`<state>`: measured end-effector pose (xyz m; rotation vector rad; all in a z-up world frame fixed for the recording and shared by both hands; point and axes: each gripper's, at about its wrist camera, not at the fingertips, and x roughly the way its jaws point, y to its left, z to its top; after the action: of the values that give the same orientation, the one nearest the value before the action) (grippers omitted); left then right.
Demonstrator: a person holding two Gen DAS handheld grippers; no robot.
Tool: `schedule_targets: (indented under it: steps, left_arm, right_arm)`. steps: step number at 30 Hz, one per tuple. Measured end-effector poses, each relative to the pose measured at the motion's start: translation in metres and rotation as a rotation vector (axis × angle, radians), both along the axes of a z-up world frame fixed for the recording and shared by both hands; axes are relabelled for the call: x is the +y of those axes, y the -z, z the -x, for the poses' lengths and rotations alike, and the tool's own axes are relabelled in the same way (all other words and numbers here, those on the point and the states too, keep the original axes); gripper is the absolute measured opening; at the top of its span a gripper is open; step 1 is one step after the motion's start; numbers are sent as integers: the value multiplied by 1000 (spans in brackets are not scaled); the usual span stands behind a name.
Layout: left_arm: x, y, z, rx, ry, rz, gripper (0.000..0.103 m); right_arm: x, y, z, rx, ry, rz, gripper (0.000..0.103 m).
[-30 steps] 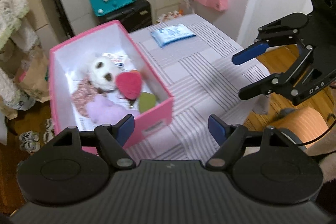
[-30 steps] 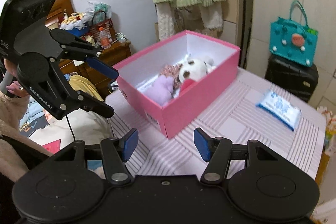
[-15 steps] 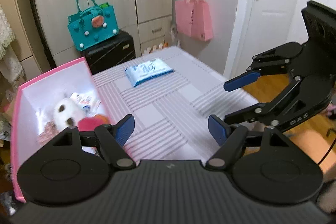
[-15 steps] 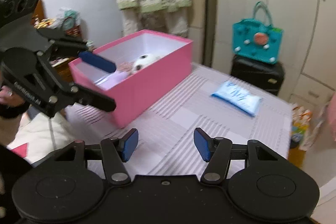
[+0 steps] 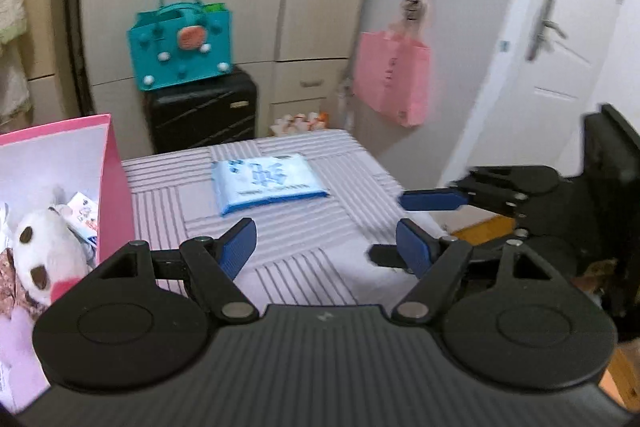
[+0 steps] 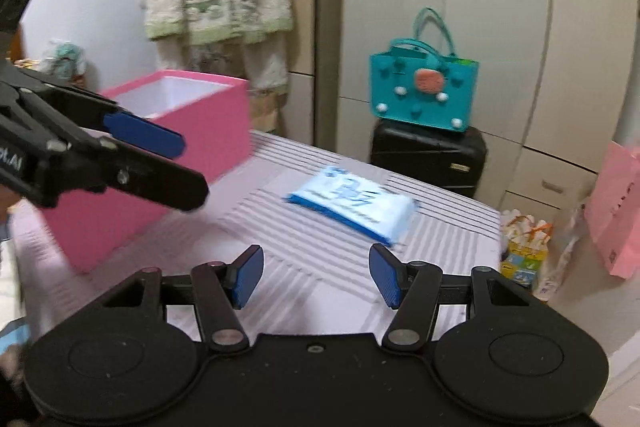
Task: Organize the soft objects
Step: 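Move both open tools from the box to the blue-and-white wipes pack, then close both tools together on the wipes pack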
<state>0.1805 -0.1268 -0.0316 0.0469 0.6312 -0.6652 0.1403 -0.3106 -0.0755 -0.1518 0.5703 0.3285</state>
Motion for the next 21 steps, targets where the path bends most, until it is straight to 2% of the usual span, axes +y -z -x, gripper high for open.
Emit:
schedule_targets:
  steps: [3, 7, 10, 16, 21]
  left_arm:
    - [-9, 10, -24, -11, -91, 4, 75]
    - [-20, 17, -47, -16, -212, -8, 75]
    - [-23, 21, -68, 45, -239, 27, 73]
    - [-52, 40, -105, 137, -265, -24, 72]
    - [-57, 60, -131, 182, -354, -32, 70]
  right_arm:
    - [-10, 12, -20, 0, 16, 8, 64]
    - [-25, 24, -47, 43, 22, -57, 64]
    - [-32, 30, -66, 68, 5, -111, 64]
    - [-42, 46, -108, 144, 36, -227, 64]
    - [-56, 62, -132, 168, 92, -333, 64]
